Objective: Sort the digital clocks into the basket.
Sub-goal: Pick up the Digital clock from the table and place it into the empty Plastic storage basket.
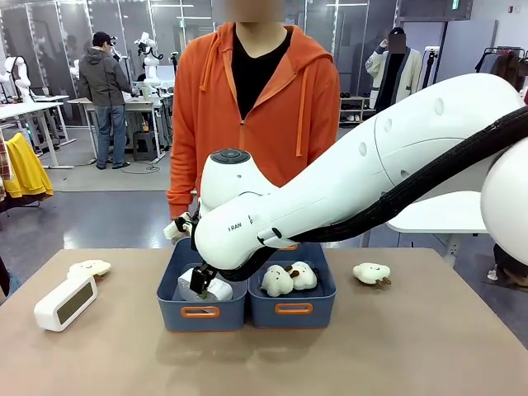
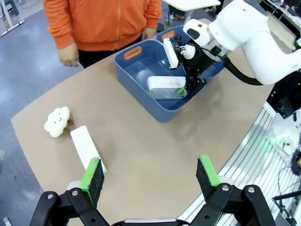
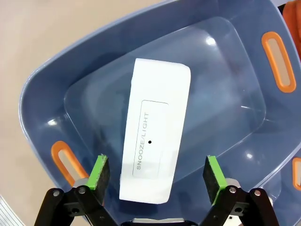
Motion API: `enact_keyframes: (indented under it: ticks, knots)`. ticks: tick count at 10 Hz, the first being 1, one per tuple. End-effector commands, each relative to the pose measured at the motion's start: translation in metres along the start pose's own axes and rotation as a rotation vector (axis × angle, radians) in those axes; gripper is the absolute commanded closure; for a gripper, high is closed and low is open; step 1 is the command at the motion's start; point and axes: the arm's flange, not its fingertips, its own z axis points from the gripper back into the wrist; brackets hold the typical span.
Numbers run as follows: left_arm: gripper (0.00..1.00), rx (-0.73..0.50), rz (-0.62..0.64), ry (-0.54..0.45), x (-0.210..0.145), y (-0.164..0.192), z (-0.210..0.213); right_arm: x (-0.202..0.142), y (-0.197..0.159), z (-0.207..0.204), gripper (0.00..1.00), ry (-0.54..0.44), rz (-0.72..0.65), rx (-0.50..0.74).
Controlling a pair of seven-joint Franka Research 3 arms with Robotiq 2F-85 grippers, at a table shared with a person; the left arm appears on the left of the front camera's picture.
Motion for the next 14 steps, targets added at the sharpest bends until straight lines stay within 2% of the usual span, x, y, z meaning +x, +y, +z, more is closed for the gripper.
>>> enact_keyframes:
  ticks: [1,7,8,10,11,14]
  knots:
    - [0.0,-0.005,-0.013,0.012,-0.001,0.001,0.001,0.0,0.0,-0.002,0.0,0.005,0.012,-0.009]
    - [0.0,-0.005,-0.013,0.012,-0.001,0.001,0.001,0.0,0.001,-0.002,0.0,0.001,0.001,0.002]
    - [0.0,-0.005,-0.013,0.012,-0.001,0.001,0.001,-0.023,-0.001,0.044,0.0,-0.085,0.043,0.145]
    - [0.0,-0.005,-0.013,0.012,-0.001,0.001,0.001,-0.091,-0.023,0.11,0.0,-0.091,0.029,0.166]
    - [0.0,-0.005,-0.013,0.012,-0.001,0.001,0.001,-0.124,-0.039,0.135,0.0,-0.186,-0.047,0.192]
    - [0.0,-0.005,-0.013,0.012,-0.001,0.001,0.001,-0.208,-0.061,0.17,0.0,-0.344,-0.204,0.243]
